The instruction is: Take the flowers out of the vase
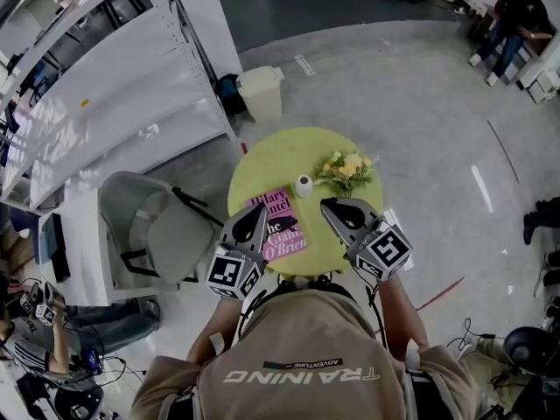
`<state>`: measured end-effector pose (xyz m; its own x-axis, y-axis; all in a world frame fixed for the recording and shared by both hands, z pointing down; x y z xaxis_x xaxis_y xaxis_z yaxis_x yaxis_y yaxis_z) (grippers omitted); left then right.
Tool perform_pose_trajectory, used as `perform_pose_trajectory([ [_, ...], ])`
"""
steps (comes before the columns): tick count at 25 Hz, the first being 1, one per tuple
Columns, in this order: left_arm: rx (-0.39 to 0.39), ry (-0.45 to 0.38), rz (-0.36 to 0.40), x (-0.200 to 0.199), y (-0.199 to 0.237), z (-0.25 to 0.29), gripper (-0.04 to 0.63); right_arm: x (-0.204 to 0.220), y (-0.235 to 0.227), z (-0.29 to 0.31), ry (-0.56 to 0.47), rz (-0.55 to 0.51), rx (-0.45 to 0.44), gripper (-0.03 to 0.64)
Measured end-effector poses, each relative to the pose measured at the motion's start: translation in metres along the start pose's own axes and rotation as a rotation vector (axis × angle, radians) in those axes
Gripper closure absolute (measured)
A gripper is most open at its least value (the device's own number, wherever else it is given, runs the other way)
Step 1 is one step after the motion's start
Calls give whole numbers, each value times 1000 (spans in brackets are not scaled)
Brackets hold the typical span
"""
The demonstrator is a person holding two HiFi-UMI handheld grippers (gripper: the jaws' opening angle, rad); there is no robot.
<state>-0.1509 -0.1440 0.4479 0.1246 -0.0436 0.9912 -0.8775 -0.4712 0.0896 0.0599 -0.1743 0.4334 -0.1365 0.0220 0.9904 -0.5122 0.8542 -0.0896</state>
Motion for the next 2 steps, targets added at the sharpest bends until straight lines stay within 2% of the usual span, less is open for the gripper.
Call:
perform_pose_trajectory([
  [2, 4, 2, 3, 2, 1, 0, 584, 1, 0, 1, 1, -1, 0, 617],
])
Point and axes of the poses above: the fingertips, and each gripper's own axes: z forward along the fingers, y to its left, x out of its underside, the point moved 7 cm from there along -z, backward along the fingers, and after that the axes turned 11 degrees about -y, right-handed, at the moved point
